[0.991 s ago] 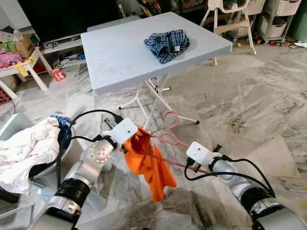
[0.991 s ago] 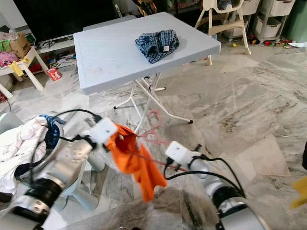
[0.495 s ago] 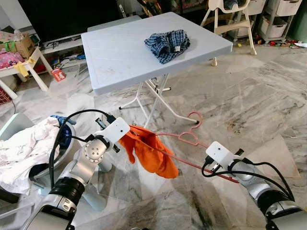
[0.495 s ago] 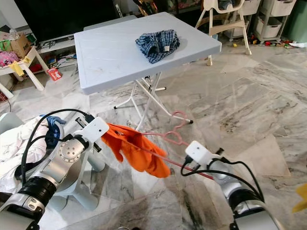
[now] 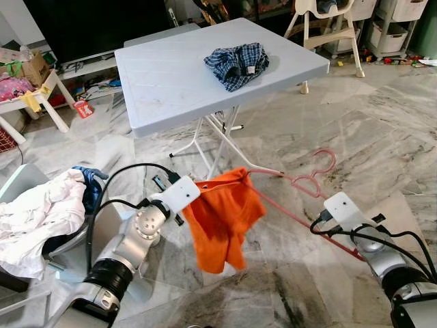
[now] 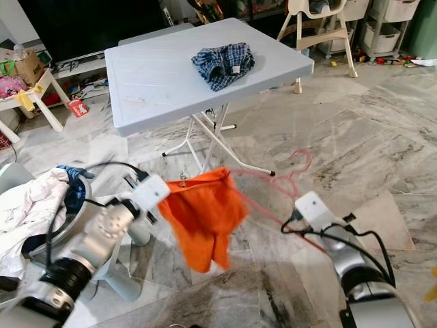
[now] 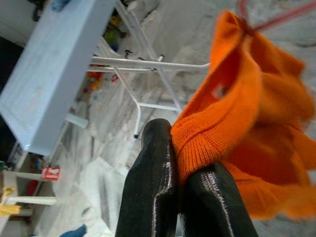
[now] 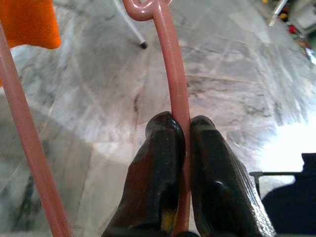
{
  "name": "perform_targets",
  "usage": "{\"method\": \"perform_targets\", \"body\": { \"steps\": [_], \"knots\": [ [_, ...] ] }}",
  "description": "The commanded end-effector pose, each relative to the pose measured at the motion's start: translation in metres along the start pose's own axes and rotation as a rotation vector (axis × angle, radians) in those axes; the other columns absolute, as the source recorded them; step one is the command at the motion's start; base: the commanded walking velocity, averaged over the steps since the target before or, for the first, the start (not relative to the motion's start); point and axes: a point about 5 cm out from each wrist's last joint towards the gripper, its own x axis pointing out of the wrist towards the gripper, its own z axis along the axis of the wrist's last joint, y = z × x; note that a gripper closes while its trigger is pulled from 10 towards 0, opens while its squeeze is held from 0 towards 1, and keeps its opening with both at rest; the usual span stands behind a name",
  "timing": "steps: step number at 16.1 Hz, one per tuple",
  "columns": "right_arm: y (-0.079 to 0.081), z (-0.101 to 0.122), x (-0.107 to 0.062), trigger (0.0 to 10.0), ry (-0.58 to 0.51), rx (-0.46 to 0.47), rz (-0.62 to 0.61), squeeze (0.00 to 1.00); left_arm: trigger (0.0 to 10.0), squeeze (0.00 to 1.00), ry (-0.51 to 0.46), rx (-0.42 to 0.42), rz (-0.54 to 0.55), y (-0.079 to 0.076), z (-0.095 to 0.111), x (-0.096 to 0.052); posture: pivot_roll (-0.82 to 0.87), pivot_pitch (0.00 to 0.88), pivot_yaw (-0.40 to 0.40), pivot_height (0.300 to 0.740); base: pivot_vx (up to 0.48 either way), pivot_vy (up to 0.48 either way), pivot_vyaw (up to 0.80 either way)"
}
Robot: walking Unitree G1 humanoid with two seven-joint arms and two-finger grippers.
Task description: Hang hanger
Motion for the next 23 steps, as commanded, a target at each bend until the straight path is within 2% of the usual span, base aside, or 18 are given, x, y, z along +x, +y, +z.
{"method": "perform_targets", "body": {
  "steps": [1, 2, 3, 4, 6, 8, 9, 10, 12, 14, 15, 16, 19, 22, 23],
  "knots": [
    [-0.008, 0.014, 0.003, 10.0, -0.027, 0.08, -0.062, 0.0, 10.0, 0.0, 0.0, 0.019, 0.013, 0.003, 0.0, -0.002, -0.09, 0.0, 0.165, 0.74, 0.0, 0.0, 0.0],
    [-0.009, 0.017, 0.004, 10.0, -0.033, 0.107, -0.076, 0.0, 10.0, 0.0, -0.014, 0.015, 0.007, 0.0, 0.003, -0.001, -0.09, 0.0, 0.165, 0.74, 0.0, 0.0, 0.0],
    [-0.011, 0.021, 0.005, 10.0, -0.037, 0.18, -0.101, 0.0, 10.0, 0.0, -0.047, 0.003, -0.011, -0.005, 0.009, 0.0, -0.09, 0.0, 0.163, 0.74, 0.0, 0.0, 0.0],
    [-0.011, 0.022, 0.005, 10.0, -0.039, 0.2, -0.105, 0.0, 10.0, 0.0, -0.055, 0.002, -0.018, -0.007, 0.011, 0.0, -0.09, 0.0, 0.163, 0.74, 0.0, 0.0, 0.0],
    [-0.012, 0.037, 0.008, 10.0, -0.069, 0.444, -0.132, 0.0, 10.0, 0.0, -0.103, 0.026, -0.069, -0.023, 0.021, 0.002, -0.09, 0.0, 0.16, 0.74, 0.0, 0.0, 0.0],
    [-0.013, 0.061, 0.011, 10.0, -0.135, 0.647, -0.136, 0.0, 10.0, 0.0, -0.131, 0.017, -0.125, -0.043, 0.031, 0.008, -0.1, 0.0, 0.161, 0.74, 0.0, 0.0, 0.0],
    [-0.013, 0.076, 0.012, 10.0, -0.172, 0.741, -0.122, 0.0, 10.0, 0.0, -0.143, 0.016, -0.15, -0.054, 0.038, 0.01, -0.1, 0.0, 0.159, 0.74, 0.0, 0.0, 0.0],
    [-0.012, 0.084, 0.012, 10.0, -0.191, 0.767, -0.103, 0.0, 10.0, 0.0, -0.145, 0.016, -0.157, -0.057, 0.04, 0.011, -0.1, 0.0, 0.157, 0.74, 0.0, 0.0, 0.0],
    [-0.011, 0.101, 0.011, 10.0, -0.256, 0.677, -0.057, 0.0, 10.0, 0.0, -0.16, 0.01, -0.17, -0.063, 0.047, 0.013, -0.11, 0.0, 0.154, 0.74, 0.0, 0.0, 0.0],
    [-0.014, 0.108, 0.011, 10.0, -0.269, 0.801, -0.04, 0.0, 10.0, 0.0, -0.152, 0.006, -0.194, -0.069, 0.044, 0.012, -0.11, 0.0, 0.152, 0.74, 0.0, 0.0, 0.0],
    [-0.014, 0.111, 0.011, 10.0, -0.276, 0.82, -0.024, 0.0, 10.0, 0.0, -0.138, 0.015, -0.204, -0.072, 0.039, 0.011, -0.11, 0.0, 0.152, 0.74, 0.0, 0.0, 0.0],
    [-0.011, 0.116, 0.01, 10.0, -0.292, 0.773, 0.011, 0.0, 10.0, 0.0, -0.12, 0.026, -0.203, -0.072, 0.034, 0.011, -0.11, 0.0, 0.152, 0.74, 0.0, 0.0, 0.0],
    [-0.01, 0.107, 0.006, 10.0, -0.332, 0.524, 0.066, 0.0, 10.0, 0.0, -0.089, 0.05, -0.178, -0.064, 0.024, 0.011, -0.11, 0.0, 0.144, 0.74, 0.0, 0.0, 0.0],
    [-0.023, 0.086, 0.005, 10.0, -0.289, 0.445, 0.019, 0.0, 10.0, 0.0, -0.043, 0.056, -0.162, -0.057, 0.01, 0.009, -0.11, 0.0, 0.14, 0.74, 0.0, 0.0, 0.0],
    [-0.025, 0.08, 0.003, 10.0, -0.278, 0.38, 0.008, 0.0, 10.0, 0.0, -0.03, 0.057, -0.159, -0.057, 0.005, 0.008, -0.11, 0.0, 0.138, 0.74, 0.0, 0.0, 0.0]
  ]
}}
